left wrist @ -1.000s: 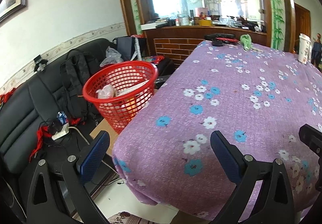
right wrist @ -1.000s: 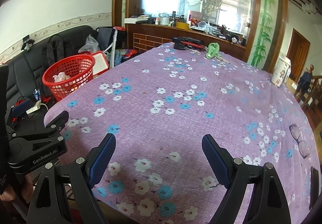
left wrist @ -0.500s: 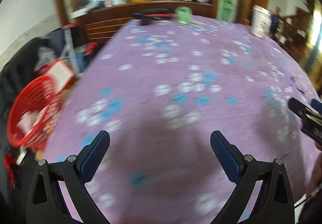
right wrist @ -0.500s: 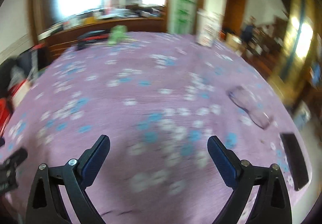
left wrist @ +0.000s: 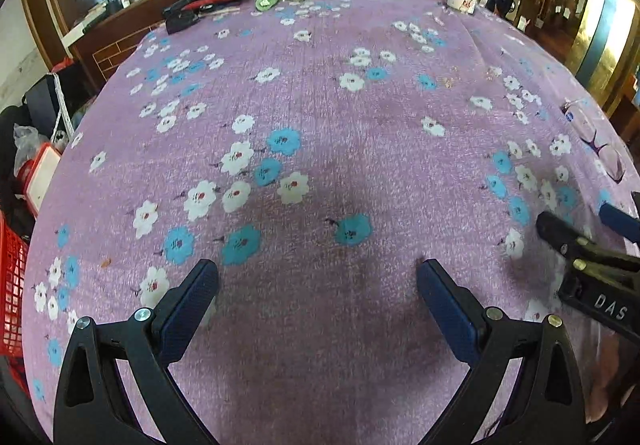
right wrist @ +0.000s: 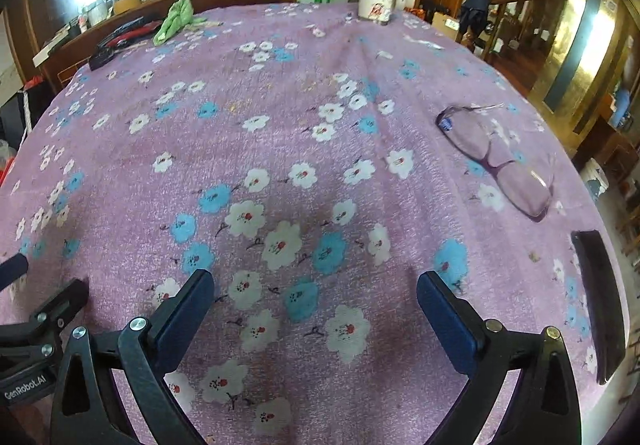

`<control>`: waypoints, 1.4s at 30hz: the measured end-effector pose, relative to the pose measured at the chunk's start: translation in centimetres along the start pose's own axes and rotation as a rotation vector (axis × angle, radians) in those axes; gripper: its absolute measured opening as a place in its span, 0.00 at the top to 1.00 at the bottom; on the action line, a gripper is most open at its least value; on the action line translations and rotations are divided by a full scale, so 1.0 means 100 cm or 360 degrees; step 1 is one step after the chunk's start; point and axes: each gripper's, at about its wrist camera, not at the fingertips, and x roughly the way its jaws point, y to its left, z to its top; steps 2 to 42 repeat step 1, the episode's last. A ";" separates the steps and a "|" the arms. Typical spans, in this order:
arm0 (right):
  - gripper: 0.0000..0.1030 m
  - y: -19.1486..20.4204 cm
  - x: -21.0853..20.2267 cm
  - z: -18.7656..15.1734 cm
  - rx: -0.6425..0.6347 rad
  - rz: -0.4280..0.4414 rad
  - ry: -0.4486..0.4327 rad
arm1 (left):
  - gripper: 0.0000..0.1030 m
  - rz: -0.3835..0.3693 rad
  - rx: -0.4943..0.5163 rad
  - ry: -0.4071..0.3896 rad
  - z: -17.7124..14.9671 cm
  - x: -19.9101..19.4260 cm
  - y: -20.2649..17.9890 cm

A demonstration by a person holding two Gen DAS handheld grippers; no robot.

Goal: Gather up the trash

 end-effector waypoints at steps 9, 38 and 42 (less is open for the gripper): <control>0.01 0.002 0.002 0.000 -0.0004 0.0007 0.0010 | 0.03 -0.0002 0.0004 -0.0002 0.002 0.001 0.000; 0.01 0.002 0.002 0.000 -0.0004 0.0007 0.0010 | 0.03 -0.0002 0.0004 -0.0002 0.002 0.001 0.000; 0.01 0.002 0.002 0.000 -0.0004 0.0007 0.0010 | 0.03 -0.0002 0.0004 -0.0002 0.002 0.001 0.000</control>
